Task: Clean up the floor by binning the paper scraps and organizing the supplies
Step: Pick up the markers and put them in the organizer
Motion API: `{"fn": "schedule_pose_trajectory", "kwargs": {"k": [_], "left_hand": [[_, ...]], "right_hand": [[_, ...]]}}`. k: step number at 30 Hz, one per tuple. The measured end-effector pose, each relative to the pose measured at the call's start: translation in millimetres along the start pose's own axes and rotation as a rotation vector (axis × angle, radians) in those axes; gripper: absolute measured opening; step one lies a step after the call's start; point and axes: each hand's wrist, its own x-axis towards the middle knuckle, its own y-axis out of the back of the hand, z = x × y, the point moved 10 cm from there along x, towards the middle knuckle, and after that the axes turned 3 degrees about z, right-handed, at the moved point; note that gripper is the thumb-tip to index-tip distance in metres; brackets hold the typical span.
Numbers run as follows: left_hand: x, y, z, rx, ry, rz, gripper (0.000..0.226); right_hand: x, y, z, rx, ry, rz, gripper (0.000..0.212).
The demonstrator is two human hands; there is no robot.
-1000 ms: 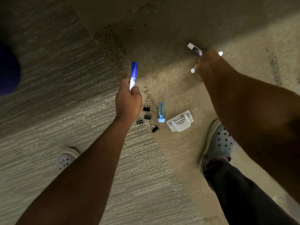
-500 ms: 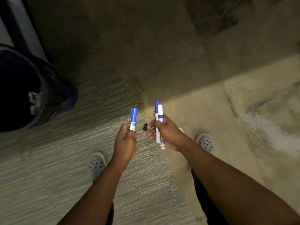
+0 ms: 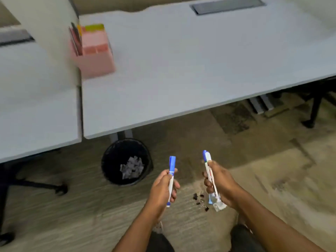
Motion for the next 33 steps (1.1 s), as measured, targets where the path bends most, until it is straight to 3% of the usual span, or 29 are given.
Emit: {"fn": "schedule_pose_trajectory", "kwargs": {"k": [4,12,21,26,30,33], "left_hand": [[-47,57,61,0.062,-0.104,0.028,0.026],[-63,137,147,-0.028,-0.202,0.225,0.024],[16,182,229,0.041,-0.232,0.415,0.016],[70,214,332,-0.020,-0.332,0.589,0.012],[111,236,427,0.125,-0.426,0.752,0.021],[138,246,479,0.229,-0.477,0.823,0.024]], "right_hand": [[-50,-54,-45,0.127,0.043,-0.032,0.026],[-78,-160,-109,-0.079,0.102,-0.274,0.026],[17,-266,-230,-0.194,0.318,-0.317,0.018],[75,-347,-327,-0.178,0.450,-0.301,0.015],[111,-417,-398,-0.279,0.600,-0.328,0.016],[140,-459,-424,-0.294,0.588,-0.357,0.027]]}}
